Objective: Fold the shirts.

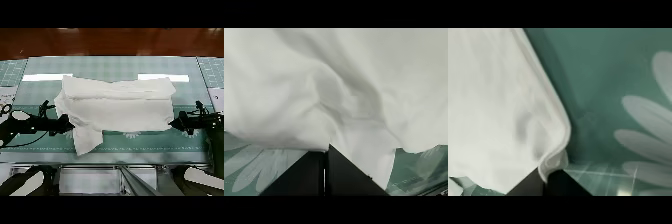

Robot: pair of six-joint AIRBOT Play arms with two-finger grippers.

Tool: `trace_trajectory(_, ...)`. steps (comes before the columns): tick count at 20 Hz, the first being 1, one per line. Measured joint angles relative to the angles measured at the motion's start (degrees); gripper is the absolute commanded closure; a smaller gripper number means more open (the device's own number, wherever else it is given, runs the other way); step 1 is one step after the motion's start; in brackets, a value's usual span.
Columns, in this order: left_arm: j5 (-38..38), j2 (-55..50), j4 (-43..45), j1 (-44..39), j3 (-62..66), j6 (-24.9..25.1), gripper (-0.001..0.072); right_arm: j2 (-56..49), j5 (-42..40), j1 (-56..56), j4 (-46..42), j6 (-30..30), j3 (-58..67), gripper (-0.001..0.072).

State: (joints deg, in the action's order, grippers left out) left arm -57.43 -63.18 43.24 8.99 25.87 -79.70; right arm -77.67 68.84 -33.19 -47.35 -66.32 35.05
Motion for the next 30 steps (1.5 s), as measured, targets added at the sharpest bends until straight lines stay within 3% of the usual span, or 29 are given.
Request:
trace_trajectory(7,-2.91,-2.58,0.02,4.61,9.94,2.80,0.0686,-0.96,2.14,1.38,1.40,0.31,9.51,0.0691)
trace_trajectory(16,-2.86,-22.01,-2.12,4.02,32.81,3.30,0.0686,-12.41,-2.82,10.27,2.93,-5.35,29.46,0.0691)
trace_trajectory(30,-3.96,-45.03,-2.99,-0.13,63.04,-2.23,0.0686,-28.22,-6.54,12.28,8.63,-6.91,49.22,0.0690)
